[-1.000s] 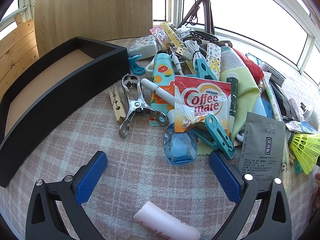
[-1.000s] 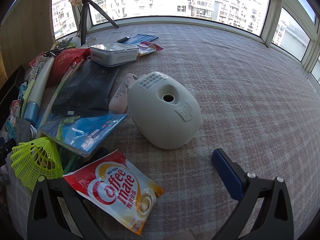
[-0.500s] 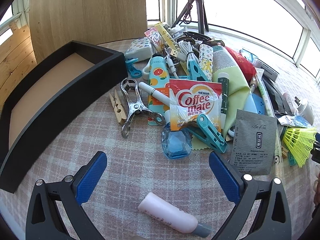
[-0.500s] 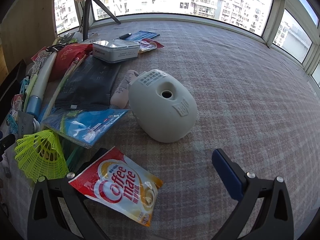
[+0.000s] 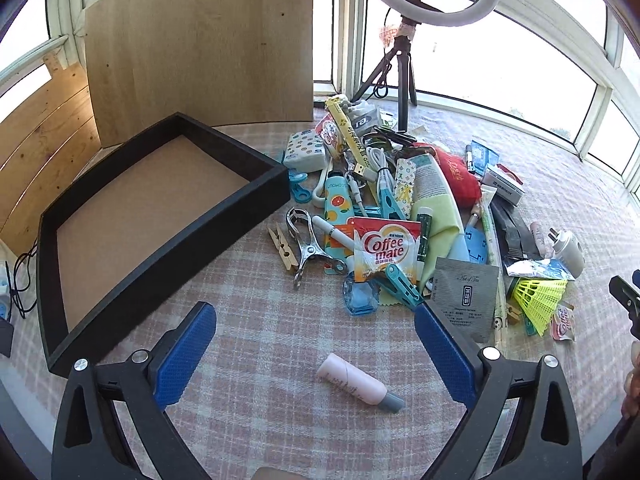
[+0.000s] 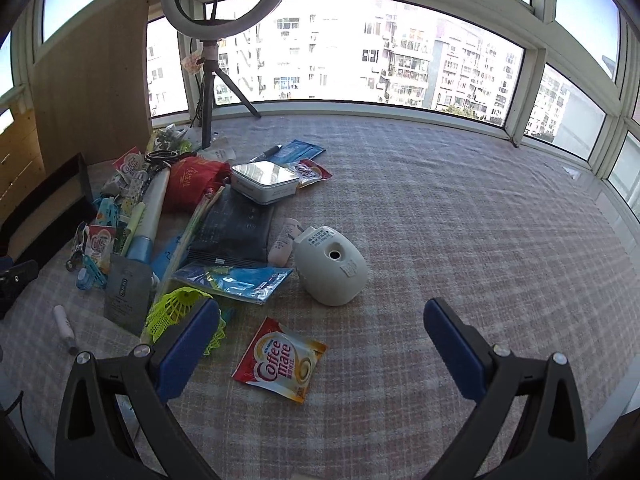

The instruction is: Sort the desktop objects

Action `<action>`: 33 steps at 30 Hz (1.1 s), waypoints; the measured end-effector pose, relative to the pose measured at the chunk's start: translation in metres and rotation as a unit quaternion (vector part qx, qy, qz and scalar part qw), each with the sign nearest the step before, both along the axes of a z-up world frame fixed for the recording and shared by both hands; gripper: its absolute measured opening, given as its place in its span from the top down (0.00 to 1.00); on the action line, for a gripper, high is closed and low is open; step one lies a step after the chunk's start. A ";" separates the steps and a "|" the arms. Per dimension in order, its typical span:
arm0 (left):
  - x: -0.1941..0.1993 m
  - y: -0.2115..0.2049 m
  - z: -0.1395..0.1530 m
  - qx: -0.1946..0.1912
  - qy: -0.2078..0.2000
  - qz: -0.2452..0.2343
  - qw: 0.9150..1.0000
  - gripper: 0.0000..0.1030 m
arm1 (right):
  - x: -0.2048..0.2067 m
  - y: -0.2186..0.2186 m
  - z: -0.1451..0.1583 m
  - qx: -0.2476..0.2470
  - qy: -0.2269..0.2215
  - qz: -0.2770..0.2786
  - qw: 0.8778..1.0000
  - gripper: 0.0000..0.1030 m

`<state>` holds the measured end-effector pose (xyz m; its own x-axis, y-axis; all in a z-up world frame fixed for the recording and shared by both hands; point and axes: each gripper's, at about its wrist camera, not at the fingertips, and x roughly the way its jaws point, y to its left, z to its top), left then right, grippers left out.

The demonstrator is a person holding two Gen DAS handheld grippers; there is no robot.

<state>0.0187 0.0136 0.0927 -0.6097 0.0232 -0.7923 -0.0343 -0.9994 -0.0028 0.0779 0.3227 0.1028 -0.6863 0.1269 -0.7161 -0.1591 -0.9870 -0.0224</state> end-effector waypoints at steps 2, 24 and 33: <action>0.006 -0.006 0.010 0.003 0.007 0.004 1.000 0.04 | 0.006 0.001 0.009 -0.006 0.008 0.000 1.000 0.00; 0.047 0.039 0.028 0.045 -0.018 -0.108 0.993 0.03 | 0.039 0.027 0.021 0.004 -0.003 0.024 1.000 0.11; 0.028 0.122 0.001 0.048 -0.055 -0.159 0.985 0.11 | -0.005 0.047 0.004 0.000 -0.026 0.074 0.997 0.16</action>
<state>0.0463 0.1355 0.0939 -0.4706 0.2764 -0.8380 -0.3390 -0.9334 -0.1175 0.0726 0.3698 0.1064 -0.6596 0.0271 -0.7511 -0.0104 -0.9996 -0.0269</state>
